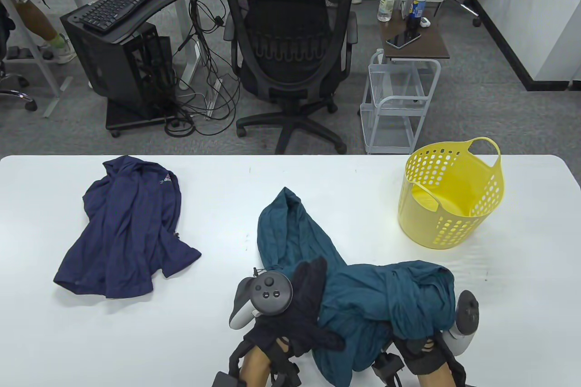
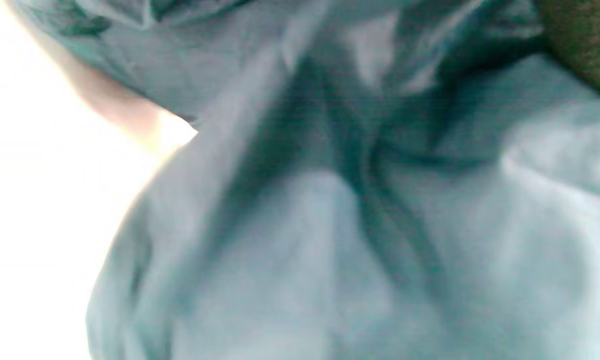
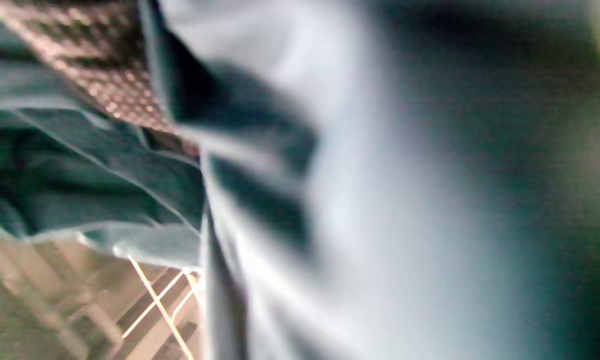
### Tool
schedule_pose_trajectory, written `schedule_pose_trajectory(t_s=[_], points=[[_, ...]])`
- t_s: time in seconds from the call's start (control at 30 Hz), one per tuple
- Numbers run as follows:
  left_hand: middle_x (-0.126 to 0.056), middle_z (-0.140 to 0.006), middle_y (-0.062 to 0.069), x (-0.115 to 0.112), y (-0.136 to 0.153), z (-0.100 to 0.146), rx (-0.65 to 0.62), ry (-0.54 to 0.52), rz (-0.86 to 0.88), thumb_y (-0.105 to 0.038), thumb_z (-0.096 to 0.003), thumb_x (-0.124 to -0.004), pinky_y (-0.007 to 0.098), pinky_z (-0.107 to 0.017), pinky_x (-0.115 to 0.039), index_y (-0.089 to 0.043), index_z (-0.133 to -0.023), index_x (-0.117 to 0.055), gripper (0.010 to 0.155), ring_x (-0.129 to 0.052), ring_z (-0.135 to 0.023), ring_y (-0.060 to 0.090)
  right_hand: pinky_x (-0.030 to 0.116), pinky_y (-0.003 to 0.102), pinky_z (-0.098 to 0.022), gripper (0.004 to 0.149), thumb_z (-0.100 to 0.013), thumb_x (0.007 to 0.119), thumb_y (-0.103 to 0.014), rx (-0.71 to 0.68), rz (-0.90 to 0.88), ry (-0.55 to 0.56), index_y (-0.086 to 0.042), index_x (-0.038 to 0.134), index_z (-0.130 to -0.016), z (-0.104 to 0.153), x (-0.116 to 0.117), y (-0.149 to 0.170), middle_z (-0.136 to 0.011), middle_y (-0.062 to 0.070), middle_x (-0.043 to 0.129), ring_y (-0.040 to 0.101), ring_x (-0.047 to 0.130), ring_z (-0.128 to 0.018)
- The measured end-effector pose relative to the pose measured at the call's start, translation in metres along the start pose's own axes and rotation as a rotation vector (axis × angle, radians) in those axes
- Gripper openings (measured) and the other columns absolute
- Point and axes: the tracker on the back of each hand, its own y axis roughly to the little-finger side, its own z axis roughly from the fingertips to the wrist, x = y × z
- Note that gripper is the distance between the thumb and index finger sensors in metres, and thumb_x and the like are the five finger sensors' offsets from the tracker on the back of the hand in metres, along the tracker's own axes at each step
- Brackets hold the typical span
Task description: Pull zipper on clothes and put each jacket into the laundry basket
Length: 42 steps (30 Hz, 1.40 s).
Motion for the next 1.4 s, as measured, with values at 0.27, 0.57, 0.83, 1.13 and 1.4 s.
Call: schedule_pose_trajectory(t_s=[0.27, 0.57, 0.83, 1.13, 1.4], points=[[-0.093, -0.083, -0.013, -0.017, -0.012, -0.01, 0.042, -0.251, 0.003, -0.06, -0.033, -0.09, 0.068, -0.066, -0.06, -0.038, -0.091, -0.068, 0.066, -0.091, -0.089, 0.028, 0.074, 0.05, -0.067, 0.058, -0.048, 0.097, -0.03, -0.051, -0.076, -0.066, -0.041, 0.069, -0.097, 0.001, 0.002, -0.005, -0.098, -0.009, 0.086, 0.027, 0.093, -0.082], [-0.077, -0.095, -0.006, 0.037, 0.006, 0.032, 0.034, -0.567, 0.095, -0.043, -0.0419, -0.087, 0.048, -0.042, -0.093, -0.053, -0.091, -0.064, 0.055, -0.101, -0.07, 0.029, 0.051, 0.064, -0.075, 0.066, -0.052, 0.082, -0.01, 0.117, 0.15, -0.187, -0.042, 0.061, -0.105, 0.002, -0.028, -0.001, -0.12, -0.003, 0.056, 0.042, 0.055, -0.108], [-0.072, -0.101, -0.01, 0.057, 0.002, 0.057, 0.032, -0.676, -0.255, -0.035, -0.042, -0.089, 0.051, -0.049, -0.088, -0.06, -0.084, -0.073, 0.051, -0.092, -0.083, 0.029, 0.056, 0.062, -0.072, 0.063, -0.055, 0.08, -0.048, 0.151, 0.093, -0.038, -0.031, 0.056, -0.11, 0.004, -0.037, 0.01, -0.12, 0.004, 0.057, 0.043, 0.062, -0.104], [-0.077, -0.099, -0.012, 0.009, -0.046, 0.028, -0.147, -0.582, -0.392, -0.033, -0.0387, -0.094, 0.048, -0.048, -0.09, -0.057, -0.08, -0.08, 0.05, -0.094, -0.083, 0.026, 0.022, 0.069, -0.074, 0.126, -0.032, 0.094, -0.068, 0.33, 0.599, -0.427, -0.034, -0.001, -0.106, -0.001, 0.008, 0.036, -0.12, 0.003, -0.004, 0.047, 0.004, -0.108], [-0.078, -0.098, -0.012, 0.001, -0.044, 0.024, -0.24, -0.568, 0.077, -0.034, -0.0364, -0.098, 0.036, -0.048, -0.096, -0.048, -0.088, -0.075, 0.058, -0.097, -0.08, 0.021, 0.06, 0.06, -0.074, 0.121, -0.03, 0.106, -0.057, 0.173, 0.363, -0.329, -0.034, 0.019, -0.11, 0.002, 0.012, 0.029, -0.116, 0.01, 0.053, 0.039, 0.076, -0.1]])
